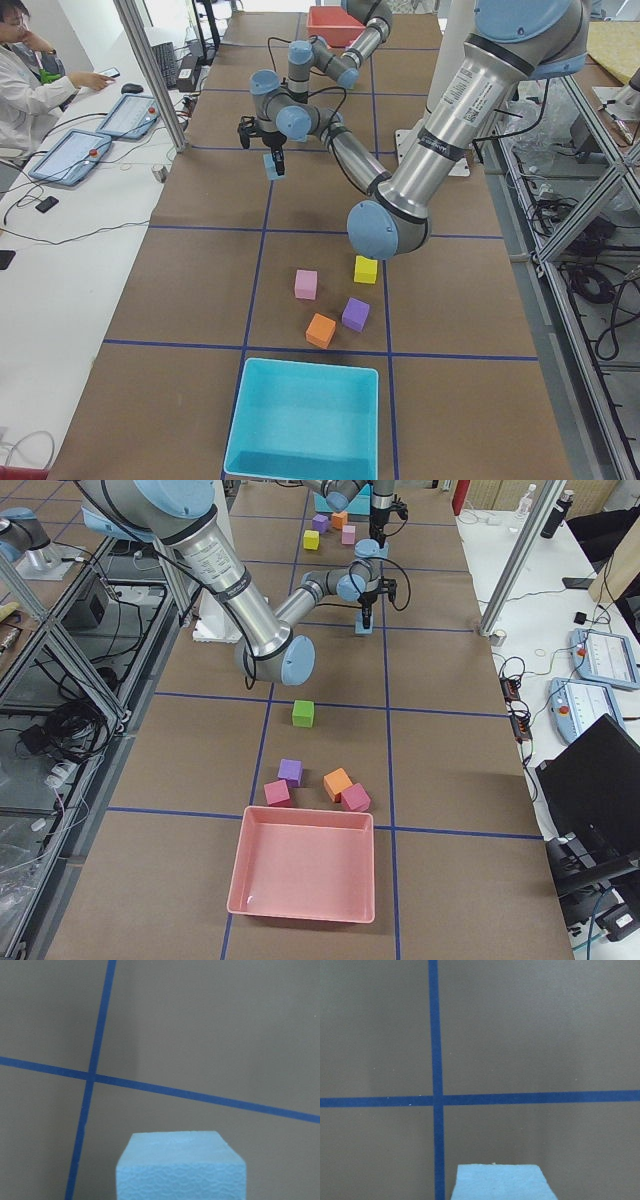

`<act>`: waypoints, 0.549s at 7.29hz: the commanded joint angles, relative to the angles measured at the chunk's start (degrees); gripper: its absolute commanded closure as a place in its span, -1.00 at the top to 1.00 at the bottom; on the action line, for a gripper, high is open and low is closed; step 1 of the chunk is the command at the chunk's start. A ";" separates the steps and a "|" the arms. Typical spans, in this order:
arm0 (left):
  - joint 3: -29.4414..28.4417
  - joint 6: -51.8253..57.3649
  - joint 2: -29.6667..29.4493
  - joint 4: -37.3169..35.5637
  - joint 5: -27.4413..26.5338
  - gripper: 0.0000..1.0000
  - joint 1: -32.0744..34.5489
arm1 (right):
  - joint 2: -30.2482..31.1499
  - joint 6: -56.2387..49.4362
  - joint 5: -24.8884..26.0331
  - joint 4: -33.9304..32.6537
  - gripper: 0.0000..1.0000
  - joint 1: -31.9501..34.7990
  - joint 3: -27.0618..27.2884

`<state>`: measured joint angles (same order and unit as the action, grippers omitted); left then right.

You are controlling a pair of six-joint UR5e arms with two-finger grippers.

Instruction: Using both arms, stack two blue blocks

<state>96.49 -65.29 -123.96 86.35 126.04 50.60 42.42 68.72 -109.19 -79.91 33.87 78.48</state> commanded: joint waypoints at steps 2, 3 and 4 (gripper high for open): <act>-0.25 -0.37 -0.75 0.14 0.08 0.29 -1.11 | -1.55 1.68 3.02 0.11 0.17 -3.02 -1.75; -0.25 -0.37 -0.84 0.14 0.08 0.29 -1.20 | -1.56 1.85 3.11 0.20 0.18 -3.55 -1.75; -0.25 -0.37 -0.93 0.14 0.08 0.29 -1.64 | -1.64 1.94 3.02 0.28 0.18 -3.64 -1.75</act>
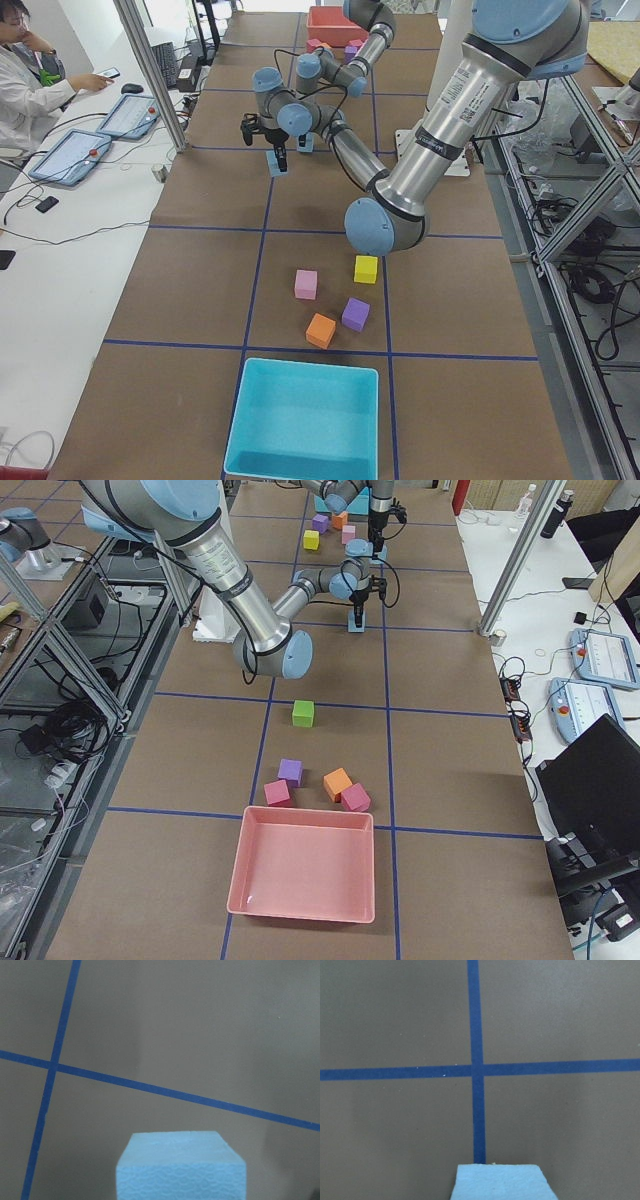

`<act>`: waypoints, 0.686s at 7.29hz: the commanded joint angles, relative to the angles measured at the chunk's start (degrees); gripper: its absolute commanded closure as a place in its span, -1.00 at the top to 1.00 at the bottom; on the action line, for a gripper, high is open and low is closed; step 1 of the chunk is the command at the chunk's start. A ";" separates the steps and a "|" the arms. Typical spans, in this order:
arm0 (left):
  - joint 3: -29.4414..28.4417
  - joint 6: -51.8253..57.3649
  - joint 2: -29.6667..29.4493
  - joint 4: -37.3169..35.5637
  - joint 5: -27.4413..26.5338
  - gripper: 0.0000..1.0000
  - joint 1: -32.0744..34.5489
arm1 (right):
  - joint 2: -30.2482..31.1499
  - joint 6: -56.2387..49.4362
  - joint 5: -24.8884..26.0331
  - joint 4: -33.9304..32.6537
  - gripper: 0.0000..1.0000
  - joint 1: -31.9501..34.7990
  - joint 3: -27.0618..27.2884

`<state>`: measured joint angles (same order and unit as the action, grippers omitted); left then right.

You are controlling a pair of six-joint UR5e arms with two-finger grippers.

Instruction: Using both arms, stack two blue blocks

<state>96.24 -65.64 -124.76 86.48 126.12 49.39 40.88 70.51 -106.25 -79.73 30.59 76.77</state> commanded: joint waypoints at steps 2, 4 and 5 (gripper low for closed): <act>0.00 -1.05 -1.00 -0.08 0.00 0.29 -0.95 | -0.71 0.16 0.07 0.01 0.72 -0.35 -0.13; -0.53 -1.06 -2.23 -0.17 0.00 0.30 -1.05 | -0.28 -1.59 -0.27 0.45 1.00 1.04 0.05; -1.05 -1.15 -3.37 -0.17 0.00 0.30 -1.39 | 0.51 -2.73 -1.15 0.36 1.00 2.71 0.57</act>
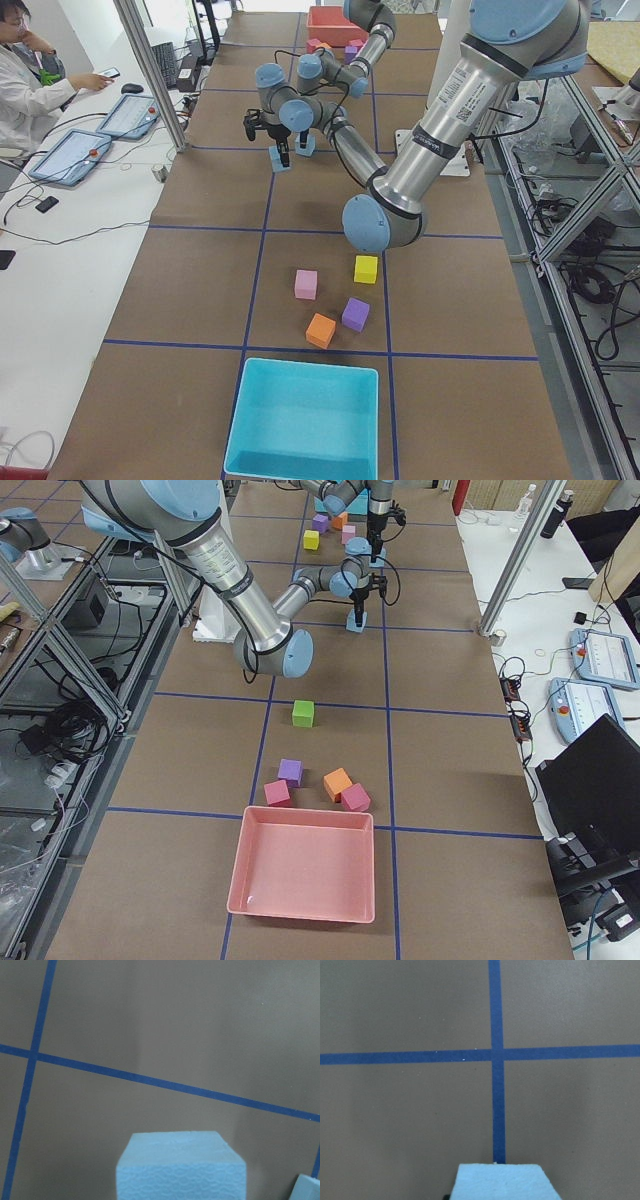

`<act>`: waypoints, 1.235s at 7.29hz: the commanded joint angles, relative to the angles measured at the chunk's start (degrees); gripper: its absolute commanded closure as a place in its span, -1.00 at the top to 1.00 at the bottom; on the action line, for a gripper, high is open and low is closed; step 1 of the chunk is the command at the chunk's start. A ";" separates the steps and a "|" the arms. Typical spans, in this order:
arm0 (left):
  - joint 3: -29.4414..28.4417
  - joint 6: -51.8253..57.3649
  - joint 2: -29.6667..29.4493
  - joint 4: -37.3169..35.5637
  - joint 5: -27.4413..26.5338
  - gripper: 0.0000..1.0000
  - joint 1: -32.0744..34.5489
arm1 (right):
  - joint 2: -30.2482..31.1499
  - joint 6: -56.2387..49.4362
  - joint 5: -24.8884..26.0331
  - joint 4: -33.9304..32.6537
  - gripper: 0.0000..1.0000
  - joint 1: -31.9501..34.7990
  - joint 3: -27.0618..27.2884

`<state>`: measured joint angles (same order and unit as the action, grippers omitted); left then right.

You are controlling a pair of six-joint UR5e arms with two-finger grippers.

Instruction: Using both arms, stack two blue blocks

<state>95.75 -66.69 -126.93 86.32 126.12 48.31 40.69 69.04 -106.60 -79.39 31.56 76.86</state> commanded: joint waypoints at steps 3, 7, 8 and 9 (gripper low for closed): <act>-6.87 1.02 -8.75 0.86 -0.61 0.30 -3.38 | 6.75 -9.87 -8.78 -0.06 1.00 9.72 5.39; -13.04 4.64 -15.00 2.97 -5.78 0.30 -8.39 | 10.01 -19.17 -10.99 0.38 1.00 15.79 5.49; -14.27 4.38 -16.40 2.97 -6.93 0.30 -9.54 | 10.19 -21.47 -11.17 0.38 1.00 16.77 5.49; -14.28 4.02 -16.68 2.97 -9.03 0.30 -10.86 | 10.46 -21.58 -11.18 0.38 1.00 16.86 5.40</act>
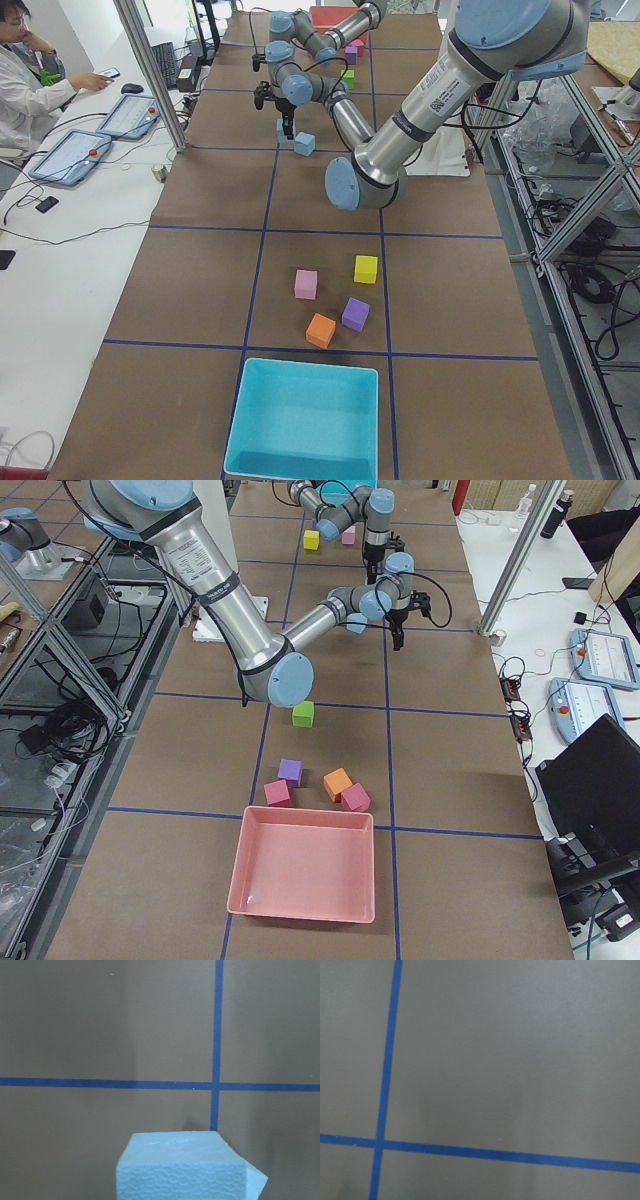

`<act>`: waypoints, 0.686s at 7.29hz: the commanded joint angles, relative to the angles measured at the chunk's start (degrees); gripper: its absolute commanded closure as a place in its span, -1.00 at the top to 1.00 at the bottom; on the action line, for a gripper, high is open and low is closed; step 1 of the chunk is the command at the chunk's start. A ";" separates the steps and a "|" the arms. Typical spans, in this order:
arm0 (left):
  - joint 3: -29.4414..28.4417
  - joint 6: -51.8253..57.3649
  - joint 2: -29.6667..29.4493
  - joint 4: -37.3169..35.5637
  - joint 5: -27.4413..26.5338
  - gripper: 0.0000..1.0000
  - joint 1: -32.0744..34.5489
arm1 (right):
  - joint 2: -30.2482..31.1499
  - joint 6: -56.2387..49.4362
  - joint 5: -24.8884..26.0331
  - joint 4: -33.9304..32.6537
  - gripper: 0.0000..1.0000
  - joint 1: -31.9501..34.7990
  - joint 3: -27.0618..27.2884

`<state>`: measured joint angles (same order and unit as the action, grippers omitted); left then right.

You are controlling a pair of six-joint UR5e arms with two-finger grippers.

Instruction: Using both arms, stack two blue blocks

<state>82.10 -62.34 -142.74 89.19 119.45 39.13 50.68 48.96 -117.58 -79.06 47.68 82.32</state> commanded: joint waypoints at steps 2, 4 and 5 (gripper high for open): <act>-2.01 -0.32 -2.18 0.11 -2.73 0.30 -3.00 | 0.47 -1.50 -0.20 0.13 1.00 0.75 0.03; -2.73 -0.41 -2.63 0.28 -4.65 0.32 -4.49 | 0.47 -1.59 -0.11 0.13 1.00 0.66 0.03; -2.73 0.11 -2.72 0.28 -4.66 0.33 -4.85 | 0.56 -1.59 -0.02 0.13 1.00 0.75 -0.05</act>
<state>79.53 -62.63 -145.29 89.41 115.23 34.95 51.18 47.41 -117.67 -78.93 48.39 82.34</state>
